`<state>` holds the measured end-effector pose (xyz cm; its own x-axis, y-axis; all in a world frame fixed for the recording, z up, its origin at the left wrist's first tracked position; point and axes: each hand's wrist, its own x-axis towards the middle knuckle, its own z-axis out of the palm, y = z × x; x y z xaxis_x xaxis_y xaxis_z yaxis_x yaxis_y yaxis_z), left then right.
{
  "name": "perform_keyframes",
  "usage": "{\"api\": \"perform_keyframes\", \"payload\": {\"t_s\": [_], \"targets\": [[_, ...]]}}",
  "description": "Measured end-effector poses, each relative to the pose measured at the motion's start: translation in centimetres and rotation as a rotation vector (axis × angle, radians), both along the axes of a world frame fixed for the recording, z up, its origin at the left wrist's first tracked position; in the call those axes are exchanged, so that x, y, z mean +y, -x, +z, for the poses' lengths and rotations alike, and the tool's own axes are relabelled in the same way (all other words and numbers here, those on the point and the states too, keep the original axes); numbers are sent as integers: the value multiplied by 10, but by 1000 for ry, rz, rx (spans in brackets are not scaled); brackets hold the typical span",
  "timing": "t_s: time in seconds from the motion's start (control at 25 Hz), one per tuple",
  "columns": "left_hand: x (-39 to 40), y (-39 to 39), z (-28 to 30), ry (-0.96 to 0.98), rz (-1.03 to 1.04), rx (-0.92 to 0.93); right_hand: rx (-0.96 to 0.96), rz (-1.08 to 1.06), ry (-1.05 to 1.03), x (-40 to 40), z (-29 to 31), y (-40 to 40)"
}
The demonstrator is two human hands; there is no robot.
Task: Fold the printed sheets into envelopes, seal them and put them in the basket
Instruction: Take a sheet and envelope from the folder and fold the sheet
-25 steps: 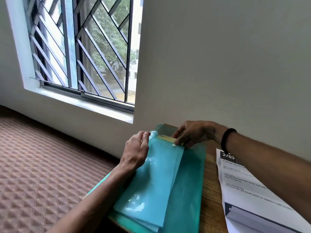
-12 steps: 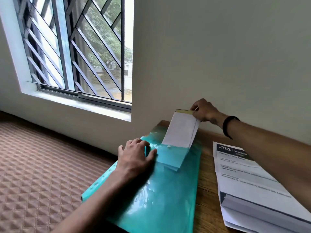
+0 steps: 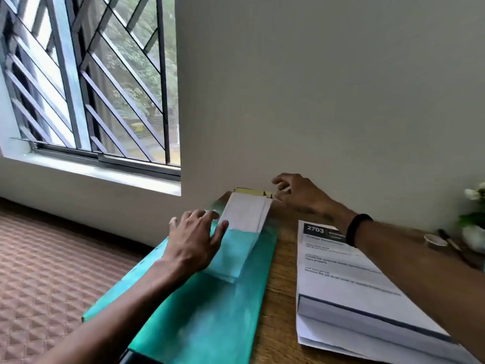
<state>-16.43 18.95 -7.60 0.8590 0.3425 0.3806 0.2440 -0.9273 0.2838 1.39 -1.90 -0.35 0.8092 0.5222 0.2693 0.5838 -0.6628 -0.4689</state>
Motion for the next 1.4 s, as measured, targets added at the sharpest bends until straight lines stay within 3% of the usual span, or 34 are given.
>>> {"api": "perform_keyframes", "payload": {"t_s": [0.12,0.24,0.4,0.52,0.68,0.88,1.08,1.4], "targets": [[-52,-23,13,73,-217,-182,-87,-135,-54,-87,2,29],[-113,-53,20,267,-357,-109,-60,-300,-105,-169,-23,65],[-159,-85,6,316,-310,-71,-26,-377,128,-221,-74,103],[-174,-101,-9,322,-250,-119,6,-337,168,-235,-95,100],[-179,-102,-24,418,-259,-237,-47,-307,23,-242,-99,95],[-177,-99,-22,530,-250,-339,90,-362,-486,-254,-86,81],[-173,-102,-23,663,-293,-363,154,-472,-773,-257,-85,62],[-176,-104,-19,729,-318,-379,57,-495,-827,-265,-100,49]]}}
